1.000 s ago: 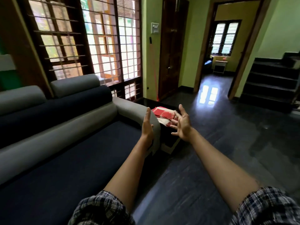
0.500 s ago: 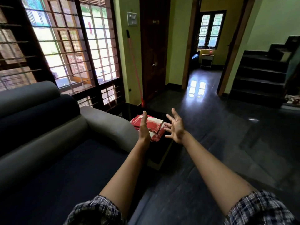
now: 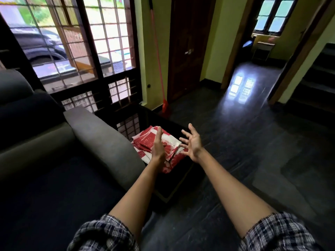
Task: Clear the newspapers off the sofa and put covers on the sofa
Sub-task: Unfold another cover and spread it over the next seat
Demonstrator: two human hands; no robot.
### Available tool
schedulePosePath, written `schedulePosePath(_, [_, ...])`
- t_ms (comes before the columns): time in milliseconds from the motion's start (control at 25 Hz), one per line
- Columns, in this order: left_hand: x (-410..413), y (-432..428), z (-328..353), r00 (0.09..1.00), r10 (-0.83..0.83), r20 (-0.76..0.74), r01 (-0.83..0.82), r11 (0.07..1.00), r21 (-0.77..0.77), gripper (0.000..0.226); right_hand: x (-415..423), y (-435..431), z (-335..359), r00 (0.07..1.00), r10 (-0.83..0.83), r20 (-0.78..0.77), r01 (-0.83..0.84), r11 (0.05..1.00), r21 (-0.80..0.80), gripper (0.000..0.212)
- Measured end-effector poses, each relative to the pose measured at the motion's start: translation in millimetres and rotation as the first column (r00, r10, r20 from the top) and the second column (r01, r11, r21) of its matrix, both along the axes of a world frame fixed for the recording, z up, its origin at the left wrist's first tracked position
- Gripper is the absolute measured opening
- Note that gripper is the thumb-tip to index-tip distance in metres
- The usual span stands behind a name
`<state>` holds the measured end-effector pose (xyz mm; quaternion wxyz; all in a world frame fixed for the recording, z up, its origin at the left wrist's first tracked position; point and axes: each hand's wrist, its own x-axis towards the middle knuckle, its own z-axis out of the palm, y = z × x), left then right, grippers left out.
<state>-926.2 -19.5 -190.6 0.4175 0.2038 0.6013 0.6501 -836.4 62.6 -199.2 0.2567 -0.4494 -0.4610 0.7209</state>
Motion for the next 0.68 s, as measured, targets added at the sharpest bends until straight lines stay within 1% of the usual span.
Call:
schedulePosePath(120, [-28.6,64.2,-30.9,0.999,0.049,0.020,-0.049,0.999,-0.024,0.062,-28.6,64.3,-32.3,0.998,0.053,0.045,-0.051,0.998,-0.048,0.069])
schedulePosePath(240, [-62.9,126.9,-61.9,0.995,0.096,0.030,-0.095,0.995,-0.041,0.061,-61.0,130.3,-61.8,0.996,0.056,0.063,-0.052,0.996,-0.067,0.069])
schedulePosePath(440, [-129.3,230.0,-106.4,0.980,0.170,0.100,-0.151,0.973,-0.178,0.065,-124.1,234.9,-111.3,0.980,0.107,0.169,-0.076,0.981,-0.181,0.068])
schedulePosePath(560, [-152.3,268.3,-123.1,0.973,0.206,0.108,-0.177,0.957,-0.229,0.062,-147.5,275.4,-132.8,0.973,0.128,0.194,-0.082,0.971,-0.226,0.066])
schedulePosePath(680, [-166.3,298.5,-148.5,0.966,0.228,0.123,-0.182,0.935,-0.303,0.061,-162.0,307.3,-159.3,0.952,0.174,0.251,-0.100,0.954,-0.283,0.064])
